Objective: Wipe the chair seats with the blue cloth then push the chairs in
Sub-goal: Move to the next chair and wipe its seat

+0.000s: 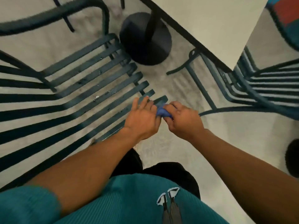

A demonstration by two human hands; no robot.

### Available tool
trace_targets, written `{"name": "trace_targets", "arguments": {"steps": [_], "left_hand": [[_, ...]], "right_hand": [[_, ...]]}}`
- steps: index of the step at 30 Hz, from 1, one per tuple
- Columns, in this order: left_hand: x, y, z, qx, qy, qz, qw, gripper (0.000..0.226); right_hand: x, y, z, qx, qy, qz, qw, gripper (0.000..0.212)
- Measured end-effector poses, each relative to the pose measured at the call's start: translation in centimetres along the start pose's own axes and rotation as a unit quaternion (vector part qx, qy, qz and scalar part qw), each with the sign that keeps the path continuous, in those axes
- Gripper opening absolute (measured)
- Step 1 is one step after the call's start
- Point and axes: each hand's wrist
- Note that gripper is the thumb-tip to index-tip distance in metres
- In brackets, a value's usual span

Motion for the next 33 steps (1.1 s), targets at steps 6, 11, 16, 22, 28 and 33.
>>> {"name": "trace_targets", "arguments": {"steps": [6,11,16,22,28,33], "left_hand": [[6.4,1.1,3.1,-0.116,0.197,-0.071,0.971,0.037],[13.3,-2.0,4.3,-0.111,0.329,-0.081,0.934,0.057],[19.2,-8.5,2.4,0.004,0.448,-0.089,0.89,0.07],[24.4,-16.6,0.4,0.035,0.469,-0.048,0.881,0.066],[25.9,-20.1,-1.0,0.014,0.457,-0.068,0.887,0.066],[26.4,-20.6,-1.4,0.01,0.448,-0.025,0.894,0.065]], "right_hand": [[1.5,0.5,11.8,0.0,0.123,-0.021,0.992,0.029],[4.5,-4.7,22.5,0.009,0.094,0.066,0.993,0.032],[6.5,-9.2,32.7,-0.053,0.025,0.087,0.994,0.032],[9.0,-16.8,40.5,-0.042,0.005,0.083,0.996,0.037],[16.3,-25.3,38.4,-0.026,0.064,0.069,0.995,0.044],[26.1,-27.2,32.8,0.072,0.212,0.038,0.974,0.047]]}}
Point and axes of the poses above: each hand's wrist, its own z-axis towards the middle knuckle, its own y-axis out of the back of the hand, x = y × z, and after that the axes turned 6 degrees about -x, right-handed
